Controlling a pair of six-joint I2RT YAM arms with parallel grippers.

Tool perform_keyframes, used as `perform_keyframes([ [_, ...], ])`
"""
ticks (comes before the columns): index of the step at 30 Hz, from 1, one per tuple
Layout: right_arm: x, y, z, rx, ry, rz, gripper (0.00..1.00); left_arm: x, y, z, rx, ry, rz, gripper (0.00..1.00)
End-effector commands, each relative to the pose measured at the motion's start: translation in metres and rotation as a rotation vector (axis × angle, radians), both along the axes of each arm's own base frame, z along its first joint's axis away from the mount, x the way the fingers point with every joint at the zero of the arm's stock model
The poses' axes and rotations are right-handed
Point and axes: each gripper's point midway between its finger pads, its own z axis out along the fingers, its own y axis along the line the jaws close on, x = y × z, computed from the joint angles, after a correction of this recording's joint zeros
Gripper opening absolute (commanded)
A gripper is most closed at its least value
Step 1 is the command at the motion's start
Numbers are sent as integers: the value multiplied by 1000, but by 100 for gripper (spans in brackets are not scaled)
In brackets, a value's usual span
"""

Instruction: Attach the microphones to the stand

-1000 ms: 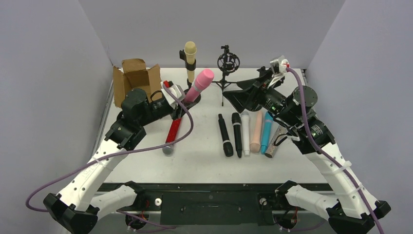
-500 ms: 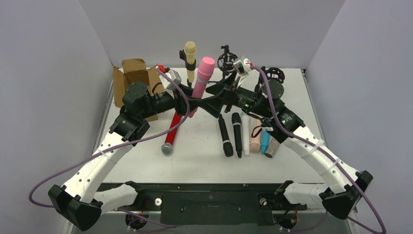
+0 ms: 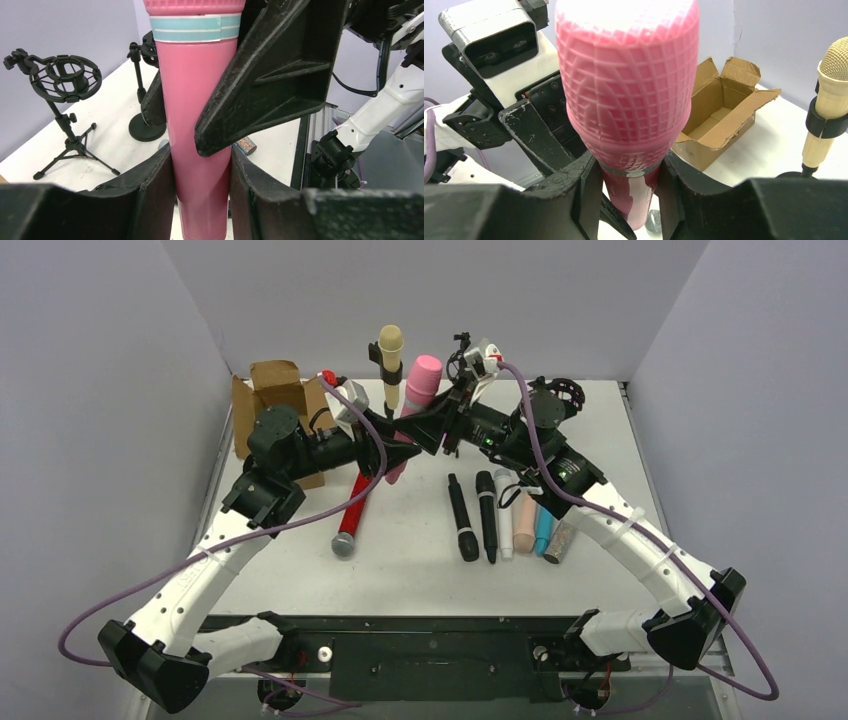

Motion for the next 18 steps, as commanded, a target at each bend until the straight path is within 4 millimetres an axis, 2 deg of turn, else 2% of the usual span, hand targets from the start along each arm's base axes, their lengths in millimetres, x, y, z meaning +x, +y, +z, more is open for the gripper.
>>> perform_keyframes([
  [1,13,-11,32,39,-85,-94,0,-14,1,35,-40,-118,-34,34],
  [2,19,-16,31,21,-96,-129,0,-12,2,34,-35,-103,-16,56],
  [3,28,-23,37,12,-129,-174,0,-6,5,34,-30,-90,22,92],
  [4,34,-27,35,-13,-129,-200,0,-3,5,27,-8,-60,37,98],
  [5,48,-38,41,-32,-158,-263,0,2,9,30,-1,-64,66,98],
  [6,55,-43,40,-58,-159,-294,0,6,10,22,24,-31,81,97],
  [7,71,-55,48,-78,-198,-366,0,13,15,26,28,-30,115,96],
  [8,79,-61,47,-104,-204,-404,0,19,16,14,60,17,129,96],
  [9,95,-74,56,-120,-238,-479,0,26,22,16,67,22,157,96],
  [10,103,-80,59,-129,-246,-512,0,31,25,4,96,70,169,96],
  [11,116,-89,64,-140,-267,-564,0,40,33,3,100,87,200,96],
  [15,153,-111,73,-171,-312,-713,0,57,57,-20,167,158,258,96],
  [18,177,-119,70,-184,-329,-784,0,57,69,-36,229,185,280,96],
])
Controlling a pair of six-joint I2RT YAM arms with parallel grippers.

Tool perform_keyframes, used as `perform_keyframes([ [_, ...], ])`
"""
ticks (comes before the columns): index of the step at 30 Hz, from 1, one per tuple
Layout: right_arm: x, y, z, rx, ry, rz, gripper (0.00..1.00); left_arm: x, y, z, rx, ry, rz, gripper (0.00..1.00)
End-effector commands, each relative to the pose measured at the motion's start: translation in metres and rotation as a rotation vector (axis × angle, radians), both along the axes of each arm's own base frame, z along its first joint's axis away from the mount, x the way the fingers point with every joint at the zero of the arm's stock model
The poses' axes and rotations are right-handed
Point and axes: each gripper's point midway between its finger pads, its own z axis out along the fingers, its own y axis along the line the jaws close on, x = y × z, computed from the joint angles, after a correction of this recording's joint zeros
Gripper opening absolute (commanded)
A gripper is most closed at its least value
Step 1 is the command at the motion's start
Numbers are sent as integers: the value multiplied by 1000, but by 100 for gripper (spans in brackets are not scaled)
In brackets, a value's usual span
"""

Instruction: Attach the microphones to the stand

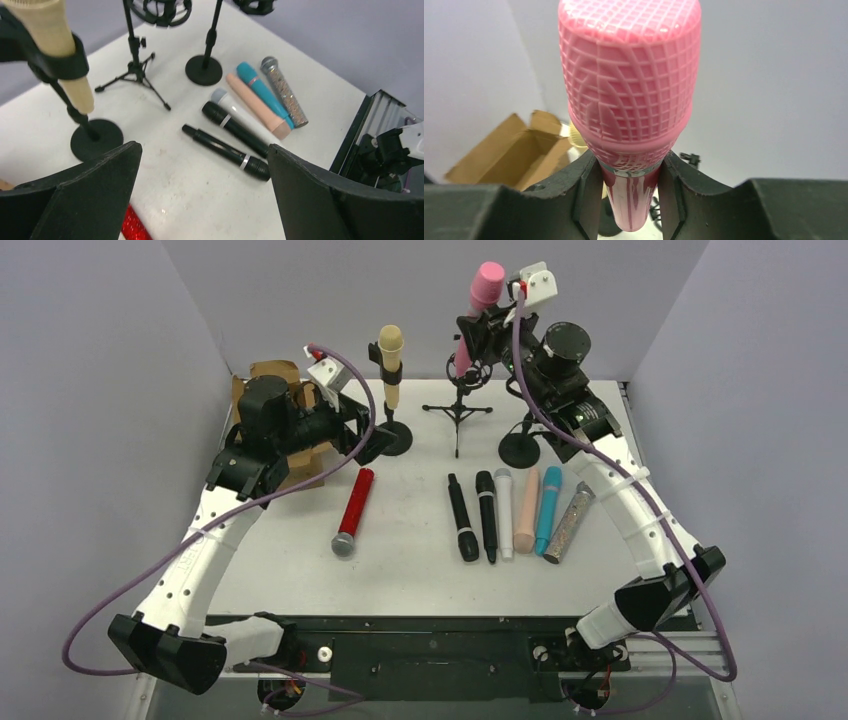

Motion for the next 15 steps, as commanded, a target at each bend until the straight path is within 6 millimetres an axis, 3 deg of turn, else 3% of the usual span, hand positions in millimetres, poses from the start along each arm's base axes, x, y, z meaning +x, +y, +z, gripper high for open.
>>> perform_keyframes([
  [1,35,-25,15,-33,-100,-177,0,-3,19,-18,92,51,29,96],
  [6,63,-27,3,-46,-100,-215,0,-10,26,-29,122,53,26,96],
  [15,88,-31,-9,-59,-98,-270,0,-18,28,-39,138,65,11,96],
])
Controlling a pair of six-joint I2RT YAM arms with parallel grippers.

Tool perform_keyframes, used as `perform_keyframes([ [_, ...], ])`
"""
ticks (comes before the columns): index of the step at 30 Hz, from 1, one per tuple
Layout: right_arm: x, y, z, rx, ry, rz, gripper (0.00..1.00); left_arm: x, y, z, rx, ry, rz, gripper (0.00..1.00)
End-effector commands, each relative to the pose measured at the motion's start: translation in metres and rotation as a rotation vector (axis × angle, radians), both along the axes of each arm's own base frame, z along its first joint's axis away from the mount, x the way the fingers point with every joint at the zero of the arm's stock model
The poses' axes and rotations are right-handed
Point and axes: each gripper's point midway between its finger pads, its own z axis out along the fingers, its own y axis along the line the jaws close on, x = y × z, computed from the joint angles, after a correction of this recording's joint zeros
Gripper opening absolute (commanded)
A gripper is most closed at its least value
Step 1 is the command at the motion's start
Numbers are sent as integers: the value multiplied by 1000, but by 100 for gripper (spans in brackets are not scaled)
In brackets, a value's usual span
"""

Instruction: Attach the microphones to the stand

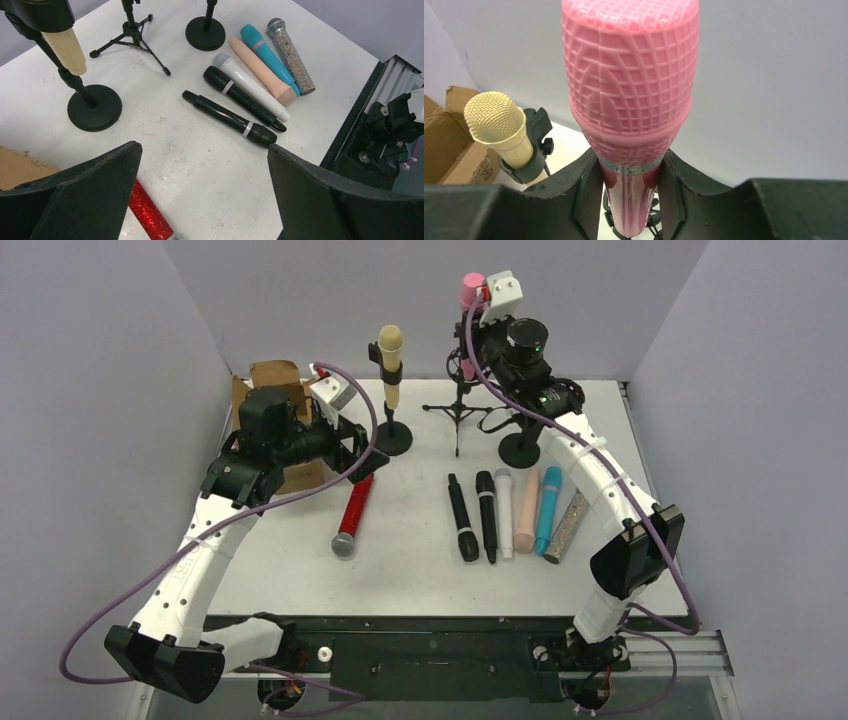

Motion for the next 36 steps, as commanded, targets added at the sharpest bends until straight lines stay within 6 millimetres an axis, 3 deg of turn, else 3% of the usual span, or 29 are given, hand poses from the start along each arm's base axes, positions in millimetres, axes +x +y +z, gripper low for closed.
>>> perform_keyframes([
  [1,-2,-18,64,73,-169,-52,0,-5,4,5,5,-34,-14,96],
  [12,-24,-21,85,129,-211,47,0,-7,2,-2,9,-30,-29,96],
  [22,-22,-31,90,215,-216,57,0,-7,4,-3,19,-42,-27,96],
  [36,5,-20,45,170,-122,50,0,-4,4,-4,19,-48,-21,96],
])
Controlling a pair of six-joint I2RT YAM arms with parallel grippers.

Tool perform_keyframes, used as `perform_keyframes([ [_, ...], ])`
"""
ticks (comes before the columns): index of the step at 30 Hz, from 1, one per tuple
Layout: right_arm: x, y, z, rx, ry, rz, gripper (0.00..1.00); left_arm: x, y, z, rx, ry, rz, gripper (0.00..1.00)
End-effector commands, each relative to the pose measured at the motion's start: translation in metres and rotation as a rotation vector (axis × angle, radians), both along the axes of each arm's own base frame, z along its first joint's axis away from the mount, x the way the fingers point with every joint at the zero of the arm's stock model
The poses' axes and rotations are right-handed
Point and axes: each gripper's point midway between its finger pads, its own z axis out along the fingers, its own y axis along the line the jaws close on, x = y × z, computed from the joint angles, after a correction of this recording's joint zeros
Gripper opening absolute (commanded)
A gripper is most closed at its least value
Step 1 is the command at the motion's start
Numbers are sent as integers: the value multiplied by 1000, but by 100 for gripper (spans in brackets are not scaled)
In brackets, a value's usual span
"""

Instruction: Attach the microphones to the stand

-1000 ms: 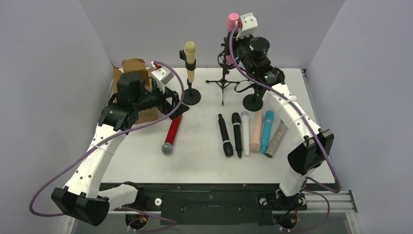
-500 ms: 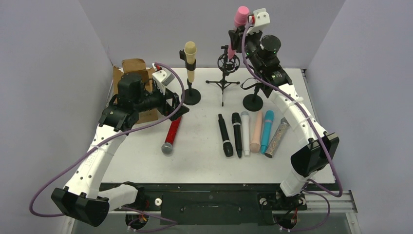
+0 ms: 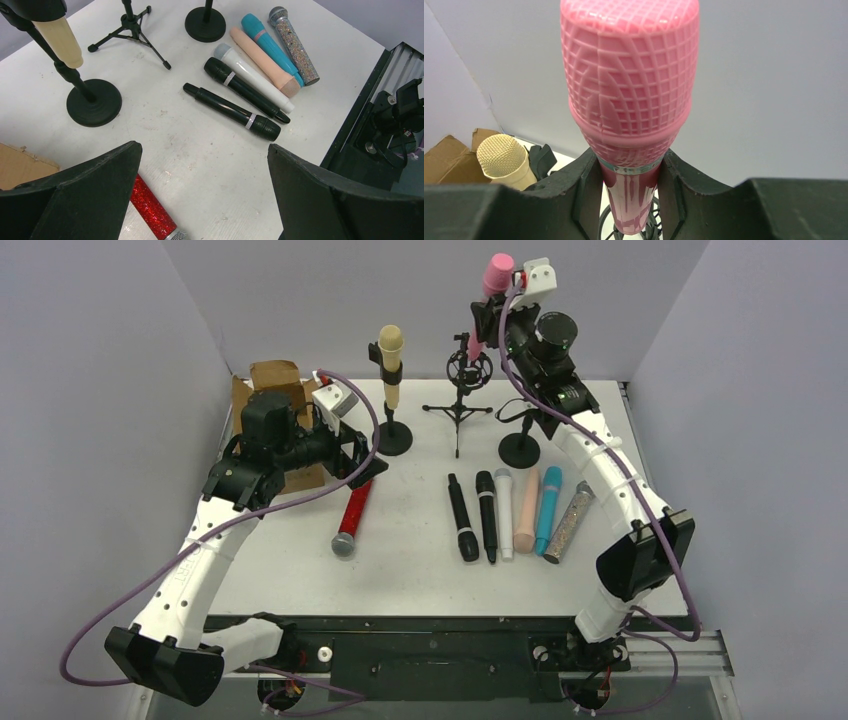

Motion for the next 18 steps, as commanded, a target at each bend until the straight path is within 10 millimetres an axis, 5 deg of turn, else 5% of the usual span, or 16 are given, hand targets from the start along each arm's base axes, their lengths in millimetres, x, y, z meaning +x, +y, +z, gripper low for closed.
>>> perform_keyframes([
  [1,3,5,2,15,-27,20,0,2,1,11,-13,-52,3,96],
  [18,31,12,-59,-78,65,-8,0,6,1,16,-21,-65,16,96],
])
